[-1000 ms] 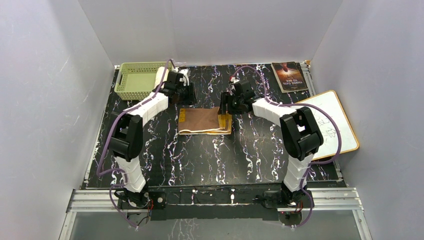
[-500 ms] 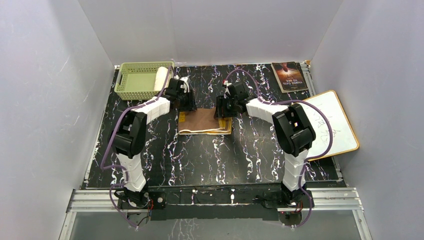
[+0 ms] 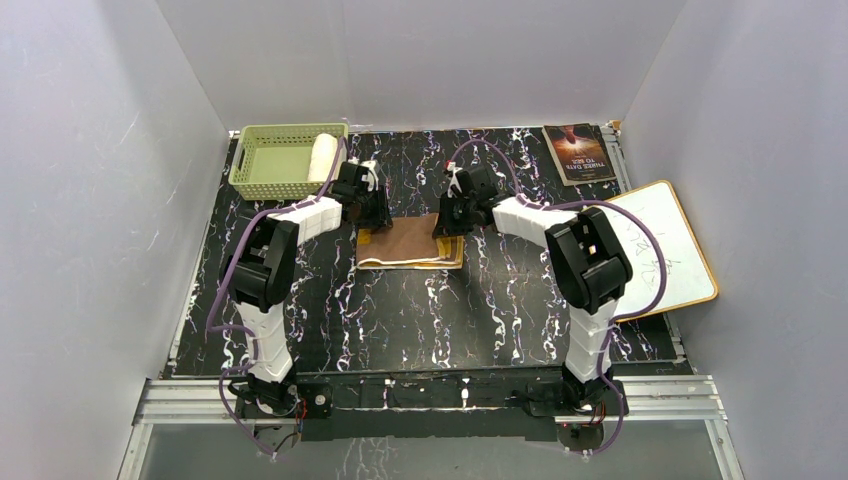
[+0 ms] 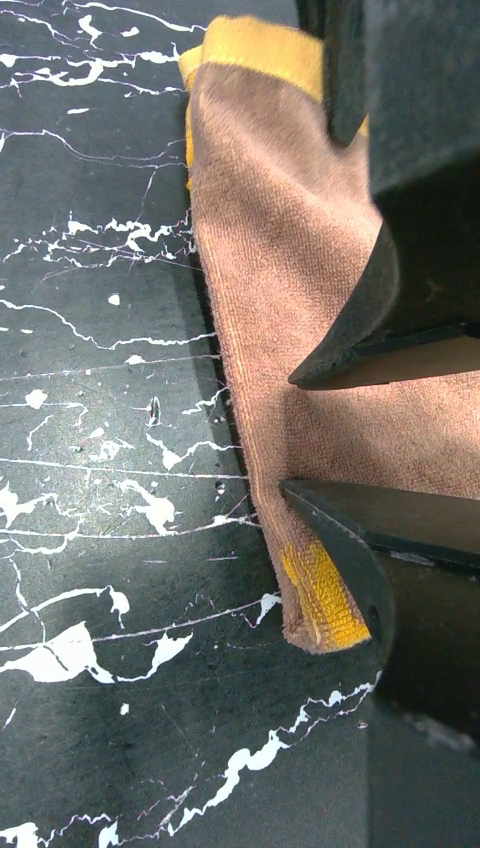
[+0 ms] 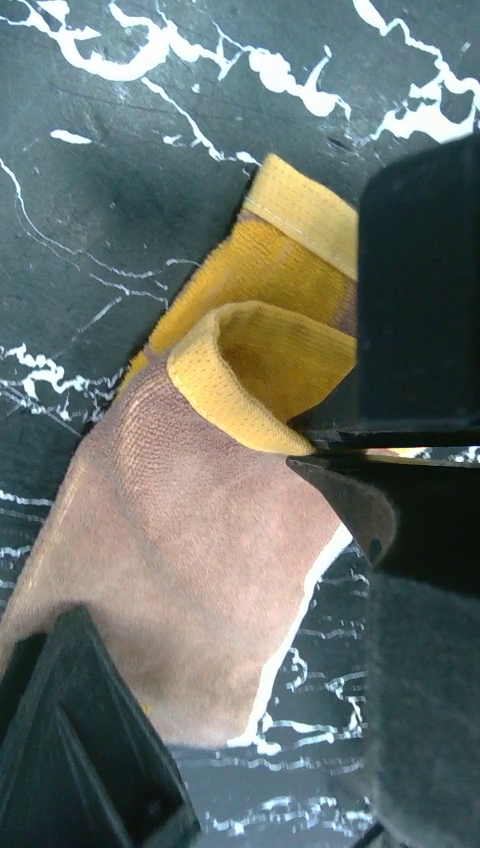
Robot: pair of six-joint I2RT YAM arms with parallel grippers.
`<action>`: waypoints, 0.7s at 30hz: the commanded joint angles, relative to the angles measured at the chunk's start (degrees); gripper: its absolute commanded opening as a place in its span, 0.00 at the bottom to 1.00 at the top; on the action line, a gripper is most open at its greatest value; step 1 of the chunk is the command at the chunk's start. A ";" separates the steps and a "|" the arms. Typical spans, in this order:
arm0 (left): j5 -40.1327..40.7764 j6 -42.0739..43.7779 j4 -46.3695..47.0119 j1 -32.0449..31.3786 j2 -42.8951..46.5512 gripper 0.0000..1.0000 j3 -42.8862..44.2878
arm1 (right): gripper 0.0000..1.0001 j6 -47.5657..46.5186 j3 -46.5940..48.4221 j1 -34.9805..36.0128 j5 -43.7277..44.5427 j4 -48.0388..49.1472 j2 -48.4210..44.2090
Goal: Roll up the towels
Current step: Pick up the towel at the center of the board.
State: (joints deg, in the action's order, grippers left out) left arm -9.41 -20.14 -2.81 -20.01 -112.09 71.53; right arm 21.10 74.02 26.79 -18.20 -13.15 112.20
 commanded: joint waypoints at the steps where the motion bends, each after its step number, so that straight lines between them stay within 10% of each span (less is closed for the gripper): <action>1: 1.59 1.22 -0.60 0.41 1.14 0.37 -0.12 | 0.00 2.65 -1.38 -0.11 -2.78 1.69 -8.58; 21: -1.24 3.38 -4.51 0.45 -0.23 0.37 3.04 | 0.08 7.34 -5.18 -1.62 1.53 -1.27 -12.80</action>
State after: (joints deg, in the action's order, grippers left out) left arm -9.89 -17.93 -5.08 -19.97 -112.18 73.19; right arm 29.17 69.47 26.44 -18.00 -15.42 98.56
